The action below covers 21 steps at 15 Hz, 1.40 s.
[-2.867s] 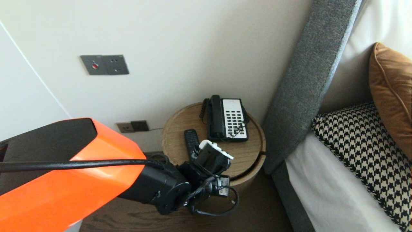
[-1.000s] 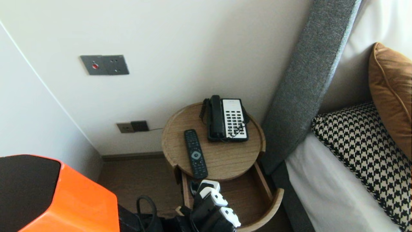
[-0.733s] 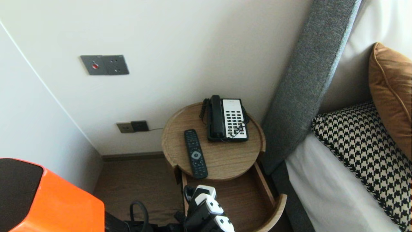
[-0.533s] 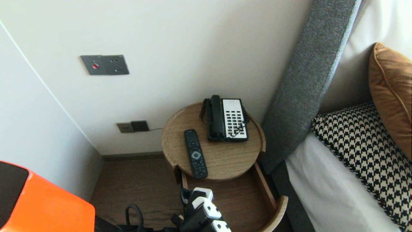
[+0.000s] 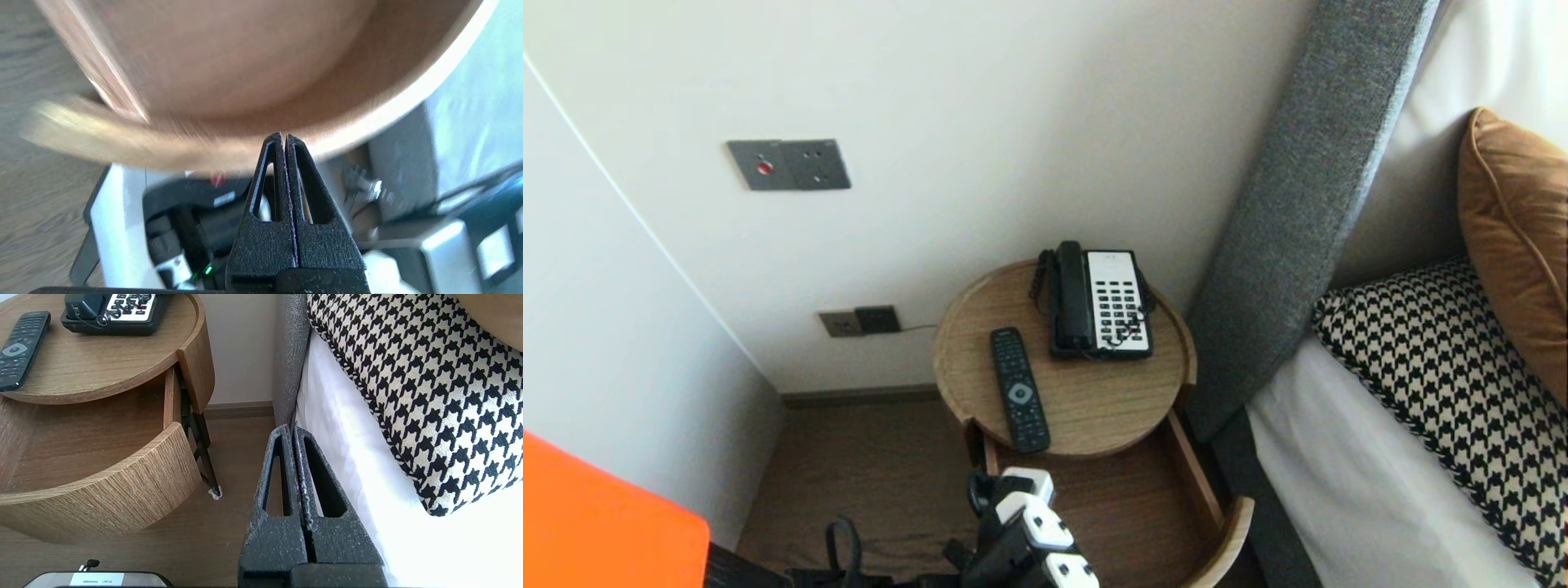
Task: Open the nightstand drawer, then put the remote controls on the table in the drawer one by one
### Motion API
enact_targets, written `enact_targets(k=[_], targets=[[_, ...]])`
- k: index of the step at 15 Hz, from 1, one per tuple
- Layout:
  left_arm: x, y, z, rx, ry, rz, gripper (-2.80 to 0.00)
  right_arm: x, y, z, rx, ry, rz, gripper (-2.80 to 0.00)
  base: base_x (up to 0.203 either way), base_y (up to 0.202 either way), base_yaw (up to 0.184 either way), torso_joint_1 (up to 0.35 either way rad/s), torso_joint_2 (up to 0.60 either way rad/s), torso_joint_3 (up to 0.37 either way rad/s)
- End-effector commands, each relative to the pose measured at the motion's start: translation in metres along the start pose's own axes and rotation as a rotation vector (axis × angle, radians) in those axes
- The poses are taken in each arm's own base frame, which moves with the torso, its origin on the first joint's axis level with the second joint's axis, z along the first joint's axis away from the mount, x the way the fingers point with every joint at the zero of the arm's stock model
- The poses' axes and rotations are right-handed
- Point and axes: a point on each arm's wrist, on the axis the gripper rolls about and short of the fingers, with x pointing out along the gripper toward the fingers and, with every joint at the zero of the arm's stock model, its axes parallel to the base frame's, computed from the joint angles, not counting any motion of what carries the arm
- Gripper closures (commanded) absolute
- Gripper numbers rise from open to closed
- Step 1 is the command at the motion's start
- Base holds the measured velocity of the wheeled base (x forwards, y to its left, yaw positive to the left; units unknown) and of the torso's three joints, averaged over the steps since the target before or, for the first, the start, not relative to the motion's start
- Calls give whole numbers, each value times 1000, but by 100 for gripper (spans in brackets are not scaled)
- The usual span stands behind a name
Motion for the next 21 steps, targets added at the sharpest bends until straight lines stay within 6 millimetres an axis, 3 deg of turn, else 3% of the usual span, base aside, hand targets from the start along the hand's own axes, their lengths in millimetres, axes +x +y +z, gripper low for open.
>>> enact_targets(k=[1, 5, 9, 13, 14, 21], targets=[[-14, 8, 23, -60, -73, -9, 0, 0, 0, 0, -1, 1, 0, 0, 0, 0, 0, 0, 0, 0], [-30, 35, 72, -155, -187, 42, 0, 0, 0, 0, 0, 1, 0, 0, 0, 0, 0, 0, 0, 0], [-51, 48, 122, -238, -282, 84, 0, 0, 0, 0, 0, 1, 0, 0, 0, 0, 0, 0, 0, 0], [-50, 56, 147, -302, -289, 154, 0, 0, 0, 0, 0, 0, 1, 0, 0, 0, 0, 0, 0, 0], [-46, 57, 150, -332, -291, 185, -280, 0, 0, 0, -1, 2, 1, 0, 0, 0, 0, 0, 0, 0], [-6, 53, 171, -526, -320, 335, -280, 0, 0, 0, 0, 1, 0, 0, 0, 0, 0, 0, 0, 0]])
